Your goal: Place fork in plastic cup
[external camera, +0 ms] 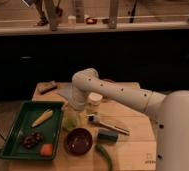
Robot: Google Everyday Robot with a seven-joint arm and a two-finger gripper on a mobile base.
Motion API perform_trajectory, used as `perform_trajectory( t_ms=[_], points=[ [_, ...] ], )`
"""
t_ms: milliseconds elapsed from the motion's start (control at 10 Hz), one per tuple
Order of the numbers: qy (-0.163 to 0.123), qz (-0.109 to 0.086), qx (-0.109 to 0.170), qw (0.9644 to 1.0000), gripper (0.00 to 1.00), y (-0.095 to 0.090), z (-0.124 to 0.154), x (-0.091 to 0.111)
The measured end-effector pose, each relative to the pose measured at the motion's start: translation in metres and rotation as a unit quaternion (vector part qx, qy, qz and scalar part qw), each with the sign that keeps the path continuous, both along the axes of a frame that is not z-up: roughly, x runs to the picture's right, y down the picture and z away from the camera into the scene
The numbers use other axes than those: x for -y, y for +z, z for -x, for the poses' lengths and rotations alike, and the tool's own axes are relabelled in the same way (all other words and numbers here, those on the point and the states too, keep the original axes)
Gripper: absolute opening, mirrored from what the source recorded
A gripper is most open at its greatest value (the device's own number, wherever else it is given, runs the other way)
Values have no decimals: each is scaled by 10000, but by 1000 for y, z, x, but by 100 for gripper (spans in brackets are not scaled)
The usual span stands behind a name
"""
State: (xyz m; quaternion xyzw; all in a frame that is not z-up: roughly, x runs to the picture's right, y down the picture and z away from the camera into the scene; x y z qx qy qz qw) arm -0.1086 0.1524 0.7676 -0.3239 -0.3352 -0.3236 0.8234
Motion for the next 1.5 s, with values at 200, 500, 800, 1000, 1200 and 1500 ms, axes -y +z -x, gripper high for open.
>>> perform_trajectory(
  t_ms=[200, 500, 800, 1000, 1200, 1500],
  points=[
    [15, 17, 24, 10000, 80, 1, -2, 1],
    [34, 16, 78, 10000, 80, 1, -5, 5],
    [29, 29, 88, 10000, 80, 1, -8, 6],
    [24, 28, 93, 10000, 80, 1, -7, 6],
    [25, 28, 94, 9999, 80, 1, -7, 6],
    [29, 33, 94, 9999, 80, 2, -7, 6]
  ],
)
